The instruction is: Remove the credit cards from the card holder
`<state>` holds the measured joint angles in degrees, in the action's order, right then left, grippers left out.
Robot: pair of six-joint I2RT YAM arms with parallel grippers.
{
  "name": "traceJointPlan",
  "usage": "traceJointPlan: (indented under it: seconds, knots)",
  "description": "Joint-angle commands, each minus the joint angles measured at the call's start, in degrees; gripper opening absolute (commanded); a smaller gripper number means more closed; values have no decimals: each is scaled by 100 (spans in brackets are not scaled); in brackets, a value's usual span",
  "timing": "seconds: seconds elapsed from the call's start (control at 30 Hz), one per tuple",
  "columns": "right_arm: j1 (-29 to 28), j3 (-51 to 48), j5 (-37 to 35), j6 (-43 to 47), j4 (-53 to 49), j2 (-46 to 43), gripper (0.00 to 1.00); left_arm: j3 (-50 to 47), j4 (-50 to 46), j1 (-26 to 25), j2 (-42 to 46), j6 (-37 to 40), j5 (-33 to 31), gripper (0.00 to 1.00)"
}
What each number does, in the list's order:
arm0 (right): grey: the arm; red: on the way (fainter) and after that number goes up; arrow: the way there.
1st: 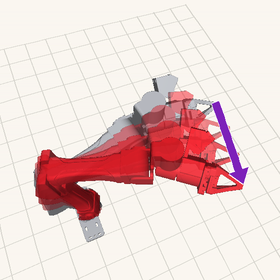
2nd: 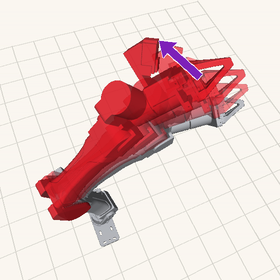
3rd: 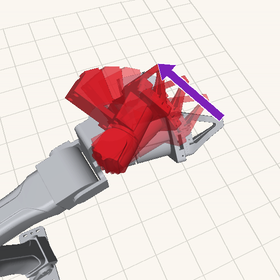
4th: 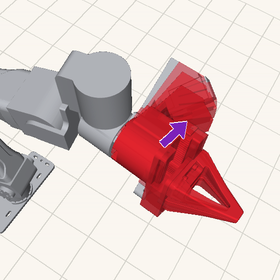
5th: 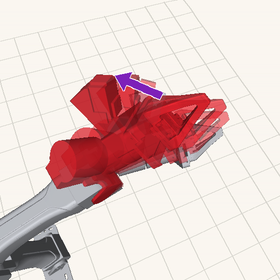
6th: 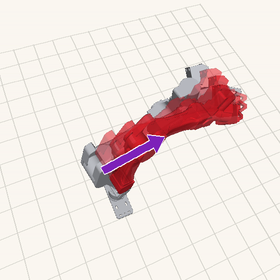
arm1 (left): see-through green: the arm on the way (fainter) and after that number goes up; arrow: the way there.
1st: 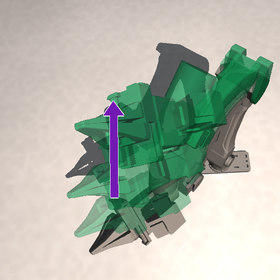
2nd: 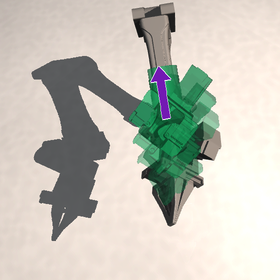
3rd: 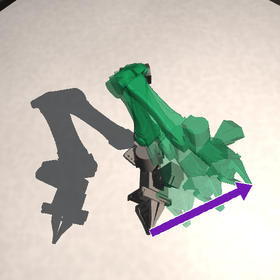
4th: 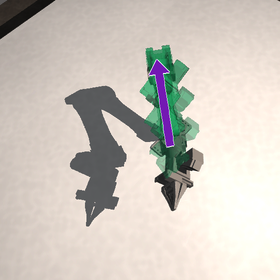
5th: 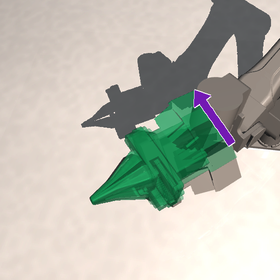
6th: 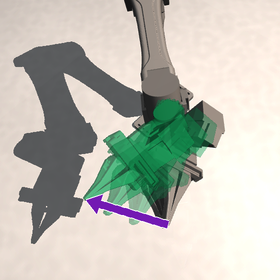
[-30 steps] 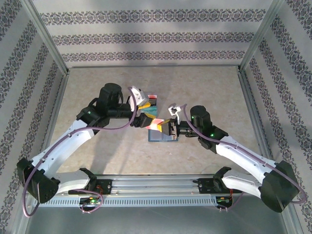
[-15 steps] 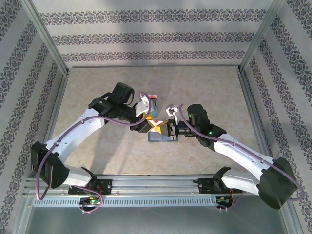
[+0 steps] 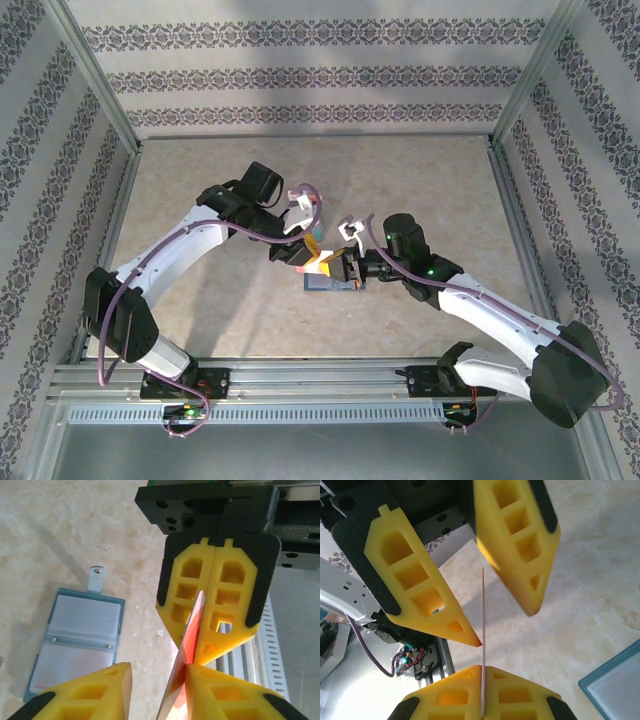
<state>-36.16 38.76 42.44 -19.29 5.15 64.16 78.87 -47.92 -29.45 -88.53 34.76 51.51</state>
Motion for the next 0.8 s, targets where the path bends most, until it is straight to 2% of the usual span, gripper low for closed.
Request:
traceJointPlan:
  seconds: [0.0,0.17,0.27,0.4,0.43,0.47,0.5,0.57,0.63,0.73,0.77]
  knots:
    - [-54,132,116,171,74,-96,0,189,-562,80,-51,452,292,23]
    - [-35,149,77,206,74,-62,0,207,-745,78,-75,690,447,6]
    - [-22,149,-14,215,74,-61,3,208,-777,80,-77,769,414,0]
    - [17,134,-239,189,50,-112,28,83,-327,80,54,514,144,0]
    - [23,125,-368,189,27,-144,43,7,-67,80,117,369,6,0]
    - [22,106,-560,180,-2,-171,50,-71,235,81,173,185,-211,0]
    - [31,82,-719,184,-19,-213,51,-138,527,90,218,2,-433,0]
    - [42,25,-1273,181,-152,-321,70,-261,1069,215,273,-243,-711,0]
    - [95,-41,-1571,129,-189,-406,76,-300,1406,394,257,-255,-650,0]
    - [147,-121,-1848,-49,-189,-498,98,-279,1759,563,149,-43,-768,0]
    - [152,-136,-1925,-97,-189,-525,98,-247,1848,592,80,79,-880,0]
